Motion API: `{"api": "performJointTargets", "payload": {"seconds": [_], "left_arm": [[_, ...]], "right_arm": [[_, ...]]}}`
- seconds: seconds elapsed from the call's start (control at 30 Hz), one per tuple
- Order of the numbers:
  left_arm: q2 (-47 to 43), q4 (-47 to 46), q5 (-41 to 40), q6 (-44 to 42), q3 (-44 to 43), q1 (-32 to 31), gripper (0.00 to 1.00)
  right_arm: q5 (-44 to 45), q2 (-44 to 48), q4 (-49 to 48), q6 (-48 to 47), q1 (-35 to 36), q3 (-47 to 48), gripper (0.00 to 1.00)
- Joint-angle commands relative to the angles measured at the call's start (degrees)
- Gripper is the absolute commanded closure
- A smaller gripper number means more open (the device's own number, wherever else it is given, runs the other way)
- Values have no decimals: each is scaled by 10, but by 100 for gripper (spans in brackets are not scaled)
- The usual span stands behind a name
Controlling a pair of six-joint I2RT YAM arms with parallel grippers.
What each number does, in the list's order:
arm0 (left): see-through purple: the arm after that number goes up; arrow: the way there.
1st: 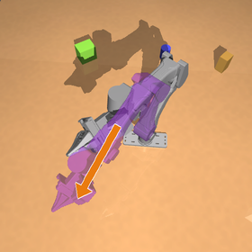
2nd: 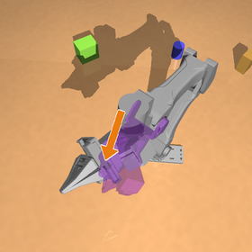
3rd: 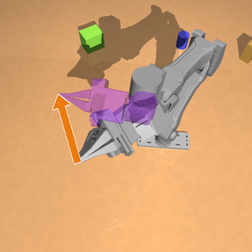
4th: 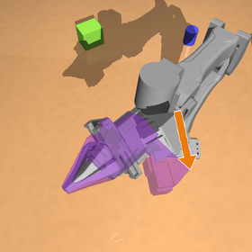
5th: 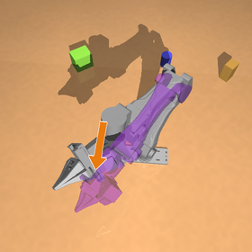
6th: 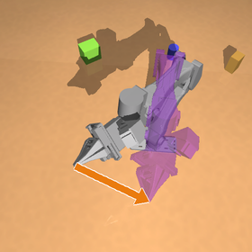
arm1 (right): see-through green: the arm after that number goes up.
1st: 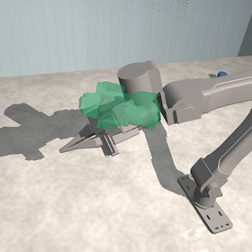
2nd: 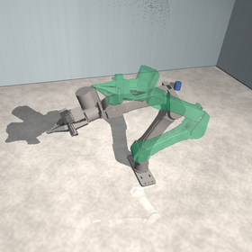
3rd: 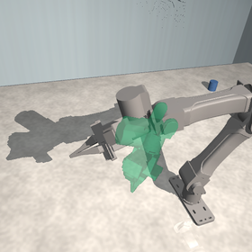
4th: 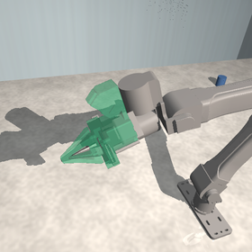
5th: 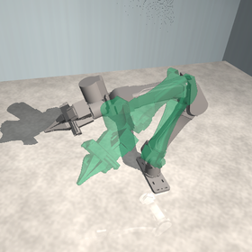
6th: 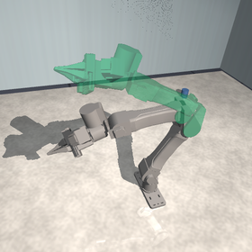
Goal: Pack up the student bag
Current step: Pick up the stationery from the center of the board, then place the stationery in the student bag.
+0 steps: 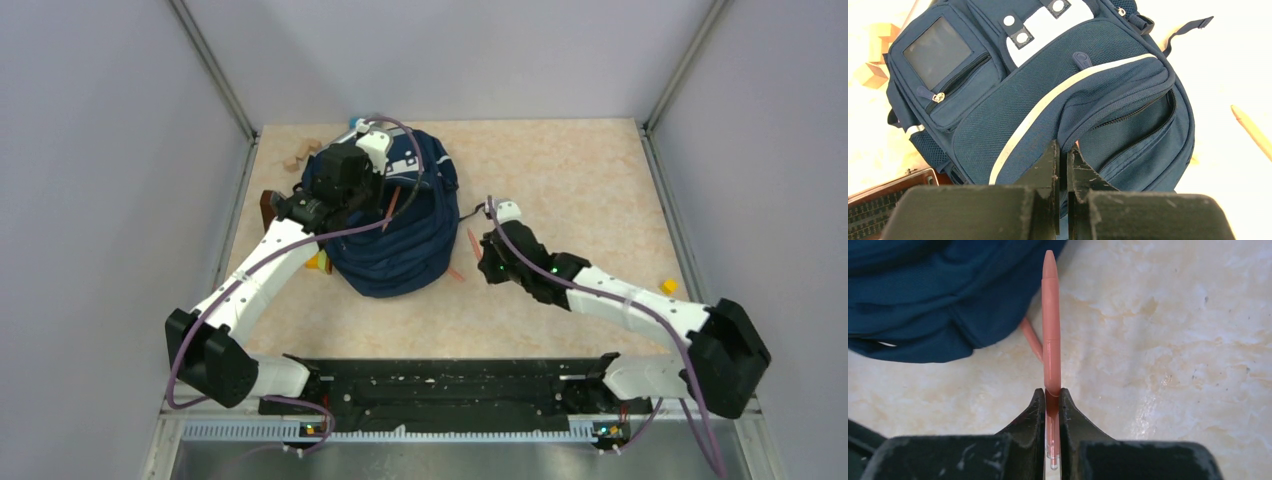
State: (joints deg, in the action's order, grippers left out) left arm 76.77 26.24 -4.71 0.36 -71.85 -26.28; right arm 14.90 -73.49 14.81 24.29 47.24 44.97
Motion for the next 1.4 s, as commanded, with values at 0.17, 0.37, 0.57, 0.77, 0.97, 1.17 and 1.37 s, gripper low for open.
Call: {"api": "performJointTargets", "payload": {"seconds": [0.17,0.37,0.57,0.77,0.97,1.17,1.37], "left_arm": [[-23,-45,53,35,-19,-2,100],[-29,-54,69,34,-14,-2,100],[-27,-53,72,35,-14,-2,100],[-29,-53,79,37,-14,-2,100],[-29,-54,84,39,-14,-2,100],[-30,-55,85,40,-14,-2,100],[-29,-55,83,40,-14,-3,100]], "right_arm": [[-117,36,-57,55,17,52,100],[-118,-15,-172,97,44,65,100],[-72,-72,-275,180,43,82,100],[-77,-154,-304,289,21,135,100],[-49,-205,-305,384,0,167,100],[-20,-266,-311,459,-11,208,100],[17,-316,-305,462,-10,256,100]]}}
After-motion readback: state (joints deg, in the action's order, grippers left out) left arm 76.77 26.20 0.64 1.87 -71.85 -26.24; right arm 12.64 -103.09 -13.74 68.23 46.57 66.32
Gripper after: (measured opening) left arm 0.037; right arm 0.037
